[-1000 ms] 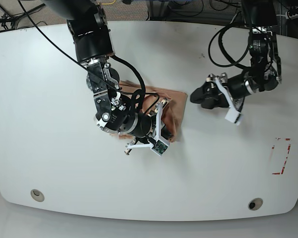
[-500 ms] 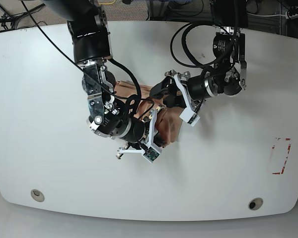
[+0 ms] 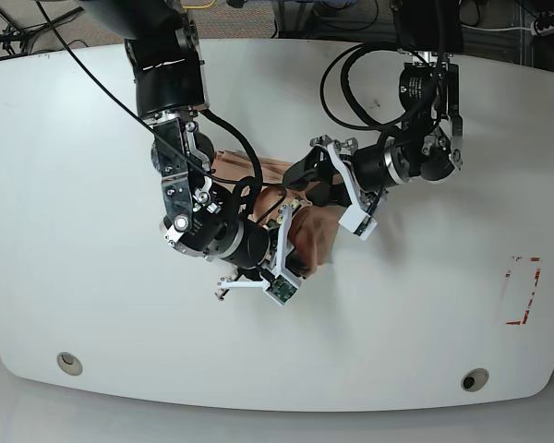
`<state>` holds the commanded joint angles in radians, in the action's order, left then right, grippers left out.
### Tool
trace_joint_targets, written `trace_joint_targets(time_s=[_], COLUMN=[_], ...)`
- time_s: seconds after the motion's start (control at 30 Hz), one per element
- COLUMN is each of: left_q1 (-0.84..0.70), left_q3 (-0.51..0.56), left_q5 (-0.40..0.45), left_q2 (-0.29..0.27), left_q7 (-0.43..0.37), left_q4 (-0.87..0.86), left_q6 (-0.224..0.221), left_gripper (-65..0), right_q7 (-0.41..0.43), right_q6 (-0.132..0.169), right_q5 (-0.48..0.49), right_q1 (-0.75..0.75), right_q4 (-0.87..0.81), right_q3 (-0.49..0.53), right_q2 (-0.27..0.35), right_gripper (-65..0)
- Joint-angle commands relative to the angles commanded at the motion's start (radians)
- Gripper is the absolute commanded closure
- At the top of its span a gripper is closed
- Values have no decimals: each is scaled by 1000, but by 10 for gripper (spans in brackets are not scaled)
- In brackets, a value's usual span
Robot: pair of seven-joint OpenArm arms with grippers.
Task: Fold the T-shirt properly
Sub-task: 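Grasp the bundle edge with the left gripper beside the right gripper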
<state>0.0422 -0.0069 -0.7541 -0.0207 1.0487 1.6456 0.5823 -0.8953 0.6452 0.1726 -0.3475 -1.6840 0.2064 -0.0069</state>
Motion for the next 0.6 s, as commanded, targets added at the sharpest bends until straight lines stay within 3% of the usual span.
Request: trace_joint_targets(time_s=[0.4,0.6], left_q1=[23,29], left_q3=[-6,-6], left_q5=[8,63], left_q2=[8,21], left_q7=[0,-26], left_q4=[-52,-51], left_q6=[-5,-5], left_gripper=[-306,-306], right_q7=[-38,-38], right_q6=[2,2], right_q5=[0,75], right_q1=[20,20], right_q4=[-35,-35], right_q3=[0,-5], right_q2=[-2,0], right_gripper=[0,0])
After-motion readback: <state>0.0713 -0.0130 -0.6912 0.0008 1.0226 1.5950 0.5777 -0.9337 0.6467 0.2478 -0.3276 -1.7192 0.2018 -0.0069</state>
